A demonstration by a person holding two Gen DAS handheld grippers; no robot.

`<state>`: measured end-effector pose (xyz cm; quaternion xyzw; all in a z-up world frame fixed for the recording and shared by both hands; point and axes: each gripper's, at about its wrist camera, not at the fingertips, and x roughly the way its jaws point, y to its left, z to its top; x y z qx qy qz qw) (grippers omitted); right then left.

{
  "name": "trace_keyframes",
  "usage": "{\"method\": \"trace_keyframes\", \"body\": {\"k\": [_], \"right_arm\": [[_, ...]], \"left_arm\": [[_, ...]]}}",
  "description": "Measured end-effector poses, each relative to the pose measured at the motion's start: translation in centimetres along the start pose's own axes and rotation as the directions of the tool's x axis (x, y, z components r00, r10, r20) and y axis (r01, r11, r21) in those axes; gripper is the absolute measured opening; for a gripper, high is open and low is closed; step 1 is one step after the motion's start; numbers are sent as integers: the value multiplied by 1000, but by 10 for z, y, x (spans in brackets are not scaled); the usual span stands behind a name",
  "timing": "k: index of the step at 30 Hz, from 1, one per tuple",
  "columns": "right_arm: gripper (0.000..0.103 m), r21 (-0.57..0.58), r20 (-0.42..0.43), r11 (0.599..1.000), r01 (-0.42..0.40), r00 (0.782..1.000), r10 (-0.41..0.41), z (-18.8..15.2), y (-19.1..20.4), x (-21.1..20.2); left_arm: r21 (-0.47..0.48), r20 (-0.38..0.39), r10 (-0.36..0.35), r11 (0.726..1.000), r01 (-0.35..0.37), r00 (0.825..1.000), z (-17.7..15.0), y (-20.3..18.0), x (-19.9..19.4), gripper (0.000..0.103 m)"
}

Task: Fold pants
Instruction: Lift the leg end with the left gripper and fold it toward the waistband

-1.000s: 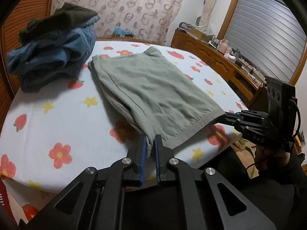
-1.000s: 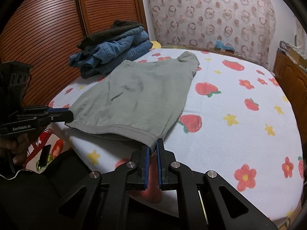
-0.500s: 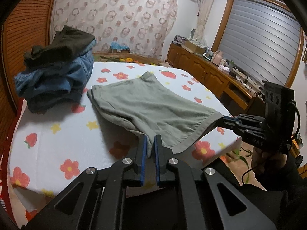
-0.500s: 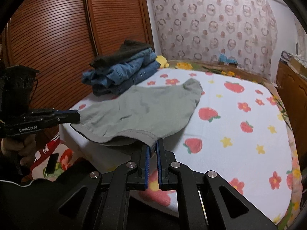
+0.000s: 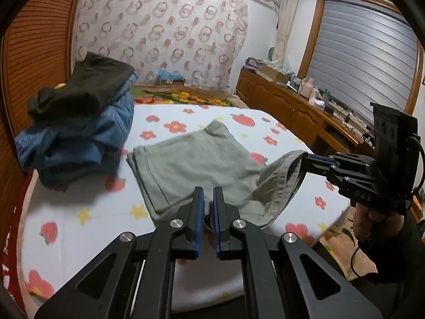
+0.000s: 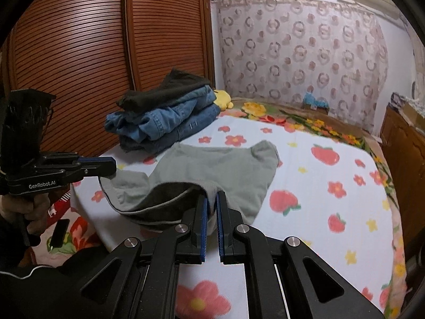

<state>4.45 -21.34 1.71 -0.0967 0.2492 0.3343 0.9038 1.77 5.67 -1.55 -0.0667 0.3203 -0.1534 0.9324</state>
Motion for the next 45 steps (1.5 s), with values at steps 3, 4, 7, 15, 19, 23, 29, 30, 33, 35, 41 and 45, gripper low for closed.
{"method": "trace_keyframes", "body": {"k": [3, 4, 7, 15, 19, 23, 29, 30, 33, 35, 41, 45], "right_arm": [[6, -8, 10, 1000, 11, 1000, -11, 7, -1, 5], [6, -10, 13, 1000, 15, 1000, -15, 10, -3, 7], [6, -12, 22, 1000, 25, 999, -25, 18, -6, 14], [3, -24, 32, 998, 59, 998, -59, 40, -16, 40], [1, -12, 13, 997, 75, 997, -75, 47, -23, 58], [1, 21, -25, 998, 51, 998, -51, 38, -29, 70], [5, 50, -65, 999, 9, 998, -6, 30, -37, 75], [9, 50, -74, 999, 5, 997, -1, 28, -39, 77], [15, 62, -85, 998, -10, 996, 16, 23, -43, 82], [26, 74, -88, 997, -15, 996, 22, 22, -45, 83], [45, 83, -87, 995, -62, 994, 69, 20, -45, 84], [45, 98, -115, 992, -81, 989, 92, 16, -51, 98]], "left_arm": [[2, 12, 15, 1000, -15, 1000, 8, 4, 3, 7], [-1, 16, 19, 1000, -19, 1000, 11, 6, 4, 7], [-8, 25, 32, 999, -32, 999, 20, 14, 9, 7], [-12, 30, 72, 997, -72, 997, 39, 32, 26, 2], [-9, 26, 84, 996, -83, 996, 45, 38, 34, 2], [-11, 0, 78, 997, -78, 997, 40, 41, 38, 2], [-44, -34, 84, 995, -86, 996, 24, 51, 38, 18], [-48, -39, 79, 996, -81, 996, 21, 52, 38, 28], [-49, -40, 61, 997, -63, 997, 14, 55, 36, 45], [-51, -42, 58, 997, -60, 997, 12, 55, 35, 45], [-34, -49, 33, 999, -35, 998, 3, 51, 37, 46], [-16, -88, 20, 1000, -22, 996, -5, 47, 49, 46]]}}
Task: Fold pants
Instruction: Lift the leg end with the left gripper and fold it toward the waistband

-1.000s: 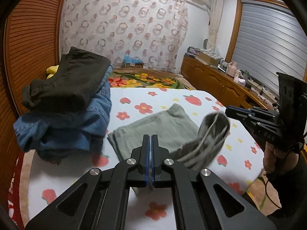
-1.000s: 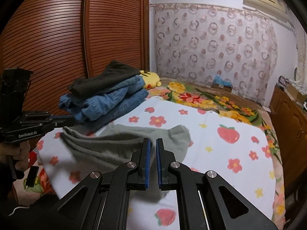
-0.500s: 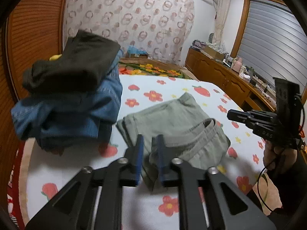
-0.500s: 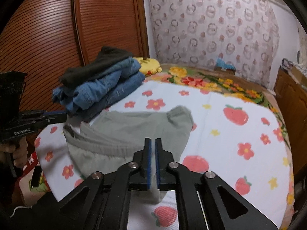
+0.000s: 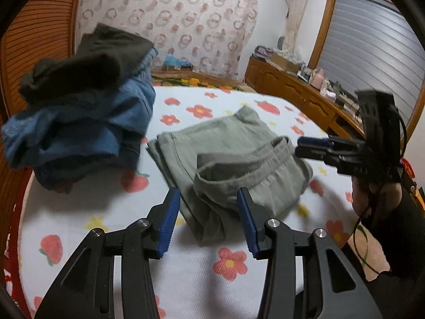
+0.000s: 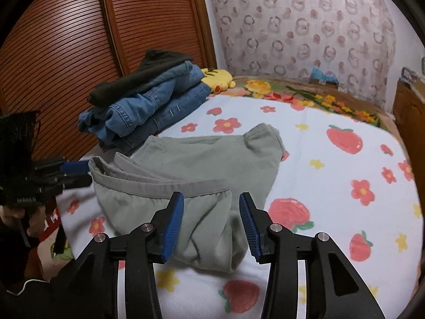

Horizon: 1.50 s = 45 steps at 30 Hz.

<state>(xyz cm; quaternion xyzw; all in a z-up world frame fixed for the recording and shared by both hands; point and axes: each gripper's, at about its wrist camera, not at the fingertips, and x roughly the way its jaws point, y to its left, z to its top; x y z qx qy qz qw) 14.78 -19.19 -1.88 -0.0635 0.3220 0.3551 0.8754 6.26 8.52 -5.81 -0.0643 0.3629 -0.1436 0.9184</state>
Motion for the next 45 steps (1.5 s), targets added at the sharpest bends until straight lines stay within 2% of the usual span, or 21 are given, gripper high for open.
{"method": "trace_keyframes", "body": {"k": [8, 14, 15, 16, 17, 19, 24, 30, 31, 33, 37, 41, 45], "right_arm": [[45, 49, -28, 997, -68, 997, 69, 5, -16, 20], [45, 61, -52, 994, -86, 995, 90, 4, -17, 29], [39, 60, -53, 994, -91, 994, 94, 3, -16, 29], [27, 59, -56, 994, -97, 993, 100, 3, -16, 29], [24, 55, -58, 993, -101, 993, 104, 3, -15, 30], [9, 42, -45, 994, -104, 993, 106, 2, -13, 27], [8, 16, 64, 1000, -23, 998, 22, -2, -7, 1], [8, -20, 49, 999, 26, 998, -25, -8, 1, 4], [8, -21, 51, 999, 30, 998, -29, -7, 3, 4], [8, -22, 59, 999, 32, 998, -31, -6, 5, 2], [8, -30, 82, 999, 30, 996, -28, -2, 5, -7], [8, -41, 112, 999, 34, 993, -29, 5, 8, -15], [8, -47, 146, 998, 40, 989, -33, 17, 8, -22]], "left_arm": [[14, -39, 1, 1000, 0, 999, 9, -1, 23, 46], [20, -65, 5, 1000, -4, 998, 15, -1, 33, 46], [21, -70, 6, 1000, -5, 998, 15, -1, 35, 46], [21, -74, 7, 1000, -5, 997, 15, -1, 37, 46], [19, -80, 9, 1000, -7, 997, 15, -1, 38, 46], [16, -84, 3, 1000, -2, 996, 16, -1, 41, 46], [19, -87, -1, 1000, 2, 996, 20, -3, 45, 46], [4, -111, -11, 1000, 11, 994, 24, -1, 55, 45], [1, -115, -15, 1000, 15, 993, 24, -1, 56, 43], [7, -100, -41, 999, 42, 994, 23, -4, 54, 24], [99, -8, -1, 995, 2, 1000, 25, -23, 31, 12], [110, 41, -9, 994, 4, 999, 36, -30, 14, 9], [111, 97, 17, 993, -28, 995, 52, -27, 4, 8]]}}
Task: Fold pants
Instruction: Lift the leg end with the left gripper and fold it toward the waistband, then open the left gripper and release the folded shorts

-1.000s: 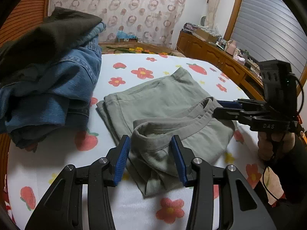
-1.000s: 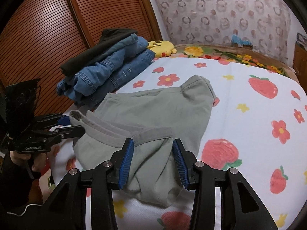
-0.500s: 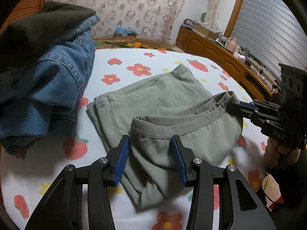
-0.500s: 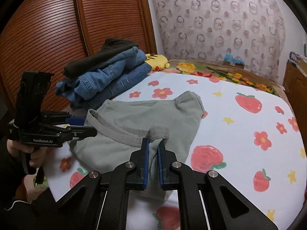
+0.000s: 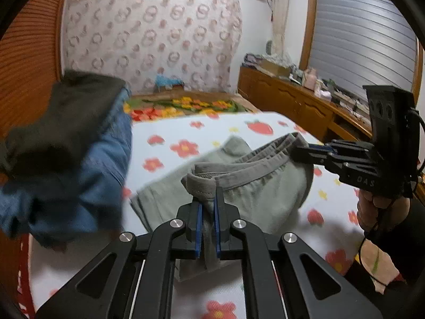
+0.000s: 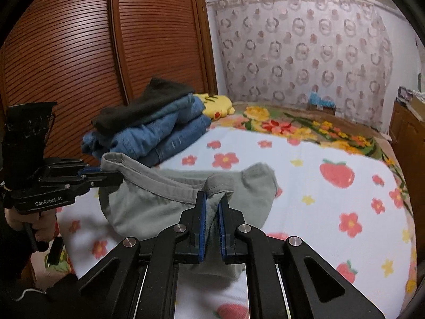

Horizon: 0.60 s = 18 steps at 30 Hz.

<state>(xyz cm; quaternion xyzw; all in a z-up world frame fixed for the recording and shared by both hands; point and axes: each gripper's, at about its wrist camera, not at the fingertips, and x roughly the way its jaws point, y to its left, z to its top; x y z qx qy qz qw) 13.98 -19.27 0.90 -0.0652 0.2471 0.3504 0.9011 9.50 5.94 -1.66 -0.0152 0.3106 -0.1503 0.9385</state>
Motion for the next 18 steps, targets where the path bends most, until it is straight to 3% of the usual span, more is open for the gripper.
{"method": "trace_keyframes", "body": {"k": [8, 16, 18], "right_arm": [[8, -51, -13, 998, 43, 999, -44, 24, 0, 29], [8, -78, -65, 993, 93, 993, -98, 38, 0, 74], [12, -65, -77, 994, 89, 993, -94, 38, -2, 79]], "left_arm": [[-40, 1, 56, 998, -56, 998, 31, 25, 24, 8], [-48, -32, 103, 993, -104, 994, 34, 29, 45, 8], [-54, -49, 109, 992, -111, 993, 30, 29, 47, 14]]}}
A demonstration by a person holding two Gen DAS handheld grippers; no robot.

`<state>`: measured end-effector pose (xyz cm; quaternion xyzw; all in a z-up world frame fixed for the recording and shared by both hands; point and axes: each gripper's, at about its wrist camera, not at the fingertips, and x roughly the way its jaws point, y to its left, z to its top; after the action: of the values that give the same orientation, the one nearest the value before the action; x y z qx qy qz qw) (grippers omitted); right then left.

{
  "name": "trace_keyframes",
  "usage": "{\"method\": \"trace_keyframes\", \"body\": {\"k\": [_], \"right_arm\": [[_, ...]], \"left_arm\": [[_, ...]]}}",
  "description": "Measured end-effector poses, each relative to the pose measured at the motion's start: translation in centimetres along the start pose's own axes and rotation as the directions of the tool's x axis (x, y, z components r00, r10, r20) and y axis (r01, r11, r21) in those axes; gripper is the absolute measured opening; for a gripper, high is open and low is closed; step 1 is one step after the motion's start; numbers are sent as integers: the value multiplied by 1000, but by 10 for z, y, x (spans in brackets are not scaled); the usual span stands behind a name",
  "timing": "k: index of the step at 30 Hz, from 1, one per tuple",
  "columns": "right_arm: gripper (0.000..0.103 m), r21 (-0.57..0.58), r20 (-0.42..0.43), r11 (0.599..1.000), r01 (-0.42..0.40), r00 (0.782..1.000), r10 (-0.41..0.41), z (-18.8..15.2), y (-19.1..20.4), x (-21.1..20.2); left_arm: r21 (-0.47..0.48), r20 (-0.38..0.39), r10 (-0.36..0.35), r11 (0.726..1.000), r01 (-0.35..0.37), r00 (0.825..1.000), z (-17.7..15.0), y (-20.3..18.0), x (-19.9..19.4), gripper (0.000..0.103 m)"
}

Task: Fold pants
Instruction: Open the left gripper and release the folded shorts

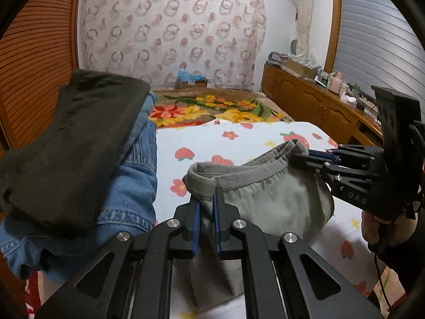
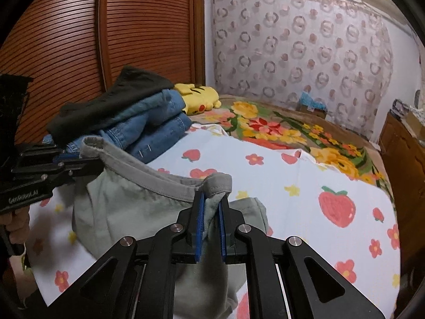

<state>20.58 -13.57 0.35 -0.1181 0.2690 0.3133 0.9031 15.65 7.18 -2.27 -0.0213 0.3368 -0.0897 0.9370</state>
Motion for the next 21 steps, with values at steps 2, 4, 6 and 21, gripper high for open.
{"method": "trace_keyframes", "body": {"k": [2, 4, 6, 21], "right_arm": [[20, 21, -12, 1000, 2, 1000, -2, -1, -1, -1], [22, 34, -12, 999, 7, 1000, -7, -2, -3, -6], [24, 47, -5, 999, 4, 1000, -4, -3, -6, -13], [32, 74, -63, 996, -56, 996, 61, -47, -13, -64]], "left_arm": [[-6, -10, 9, 1000, -9, 1000, -4, -1, 0, 19], [0, -16, 10, 1000, -10, 1000, -9, -3, -2, 27], [12, -15, -5, 1000, 5, 1000, -13, -6, -6, 41], [42, -78, -36, 998, 39, 996, -61, -15, -25, 45]]}}
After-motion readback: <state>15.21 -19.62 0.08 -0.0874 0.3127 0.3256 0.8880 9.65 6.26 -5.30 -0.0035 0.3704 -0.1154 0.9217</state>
